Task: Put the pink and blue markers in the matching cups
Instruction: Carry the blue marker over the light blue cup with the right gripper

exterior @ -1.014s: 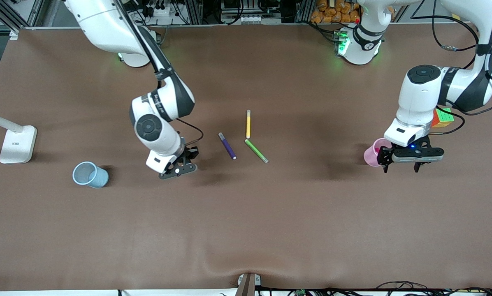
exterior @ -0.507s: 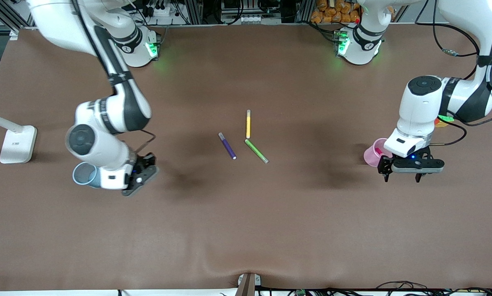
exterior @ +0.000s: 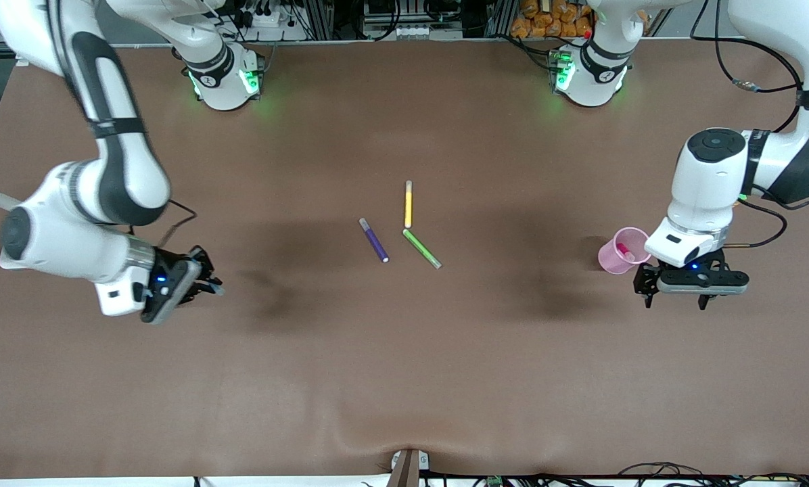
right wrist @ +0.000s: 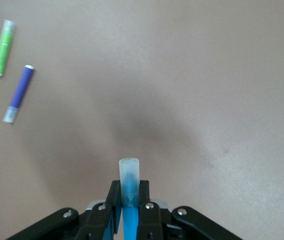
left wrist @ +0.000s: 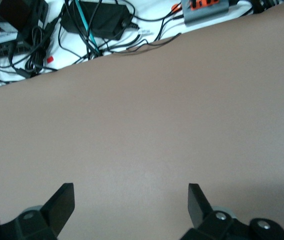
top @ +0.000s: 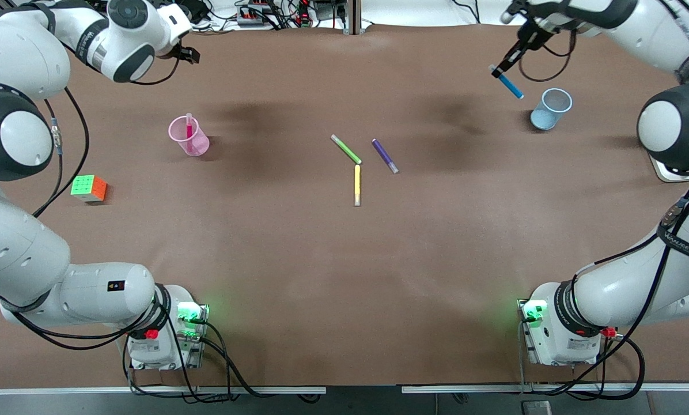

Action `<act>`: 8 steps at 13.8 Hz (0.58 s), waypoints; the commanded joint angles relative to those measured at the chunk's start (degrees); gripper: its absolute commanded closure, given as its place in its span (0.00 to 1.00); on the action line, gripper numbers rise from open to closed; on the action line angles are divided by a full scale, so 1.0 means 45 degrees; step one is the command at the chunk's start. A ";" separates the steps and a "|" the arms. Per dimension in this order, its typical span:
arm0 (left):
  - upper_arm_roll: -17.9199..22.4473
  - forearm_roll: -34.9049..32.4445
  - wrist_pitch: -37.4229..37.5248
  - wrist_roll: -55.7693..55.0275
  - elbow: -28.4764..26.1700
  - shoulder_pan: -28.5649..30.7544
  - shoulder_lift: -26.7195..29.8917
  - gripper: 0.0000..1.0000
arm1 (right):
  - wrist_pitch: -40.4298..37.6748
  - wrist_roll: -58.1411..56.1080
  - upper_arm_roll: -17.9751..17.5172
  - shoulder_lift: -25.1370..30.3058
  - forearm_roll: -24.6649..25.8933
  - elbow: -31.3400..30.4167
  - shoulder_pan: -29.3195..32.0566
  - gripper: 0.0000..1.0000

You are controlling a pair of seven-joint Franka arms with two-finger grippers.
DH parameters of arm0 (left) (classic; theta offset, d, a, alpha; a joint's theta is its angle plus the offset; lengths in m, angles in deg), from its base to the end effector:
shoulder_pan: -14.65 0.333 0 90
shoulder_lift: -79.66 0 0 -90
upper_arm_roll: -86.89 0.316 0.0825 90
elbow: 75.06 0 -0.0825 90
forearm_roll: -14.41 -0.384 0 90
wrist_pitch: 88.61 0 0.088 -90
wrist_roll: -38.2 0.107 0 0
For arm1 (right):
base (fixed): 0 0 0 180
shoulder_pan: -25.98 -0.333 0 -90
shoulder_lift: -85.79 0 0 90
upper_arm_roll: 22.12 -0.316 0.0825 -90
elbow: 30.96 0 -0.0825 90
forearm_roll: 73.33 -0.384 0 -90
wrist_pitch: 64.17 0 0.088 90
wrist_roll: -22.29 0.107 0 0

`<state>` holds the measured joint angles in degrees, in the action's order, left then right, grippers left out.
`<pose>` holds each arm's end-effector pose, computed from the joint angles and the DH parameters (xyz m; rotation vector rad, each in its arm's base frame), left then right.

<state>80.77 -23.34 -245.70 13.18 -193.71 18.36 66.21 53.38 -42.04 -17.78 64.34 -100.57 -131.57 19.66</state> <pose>0.6120 -0.0474 0.3604 -2.7998 0.2131 -0.7128 0.6425 0.0510 0.3545 -2.4792 -1.2322 -0.1903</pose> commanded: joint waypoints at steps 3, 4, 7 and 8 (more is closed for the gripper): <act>-0.0670 0.5001 0.4039 0.3424 0.2201 0.0132 -0.0057 0.00 | -0.2076 -0.4464 -0.0222 0.0257 -0.2887 -0.0083 0.2025 1.00; -0.0689 0.5920 0.5191 0.3915 0.2748 0.0132 -0.0038 0.00 | -0.2428 -0.5344 -0.0222 0.0237 -0.3181 -0.0083 0.2435 1.00; -0.0670 0.7974 0.8765 0.4467 0.4428 0.0073 0.0215 0.00 | -0.3521 -0.7612 -0.0222 0.0101 -0.3769 -0.0083 0.3646 1.00; -0.0670 0.8289 0.9801 0.4486 0.4897 0.0073 0.0313 0.00 | -0.3738 -0.8140 -0.0203 -0.0016 -0.3944 -0.0083 0.3902 1.00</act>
<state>78.30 10.77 -209.55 32.52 -175.89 18.37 66.84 38.56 -73.53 -17.73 64.68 -115.62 -131.57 34.09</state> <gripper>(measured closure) 0.000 0.828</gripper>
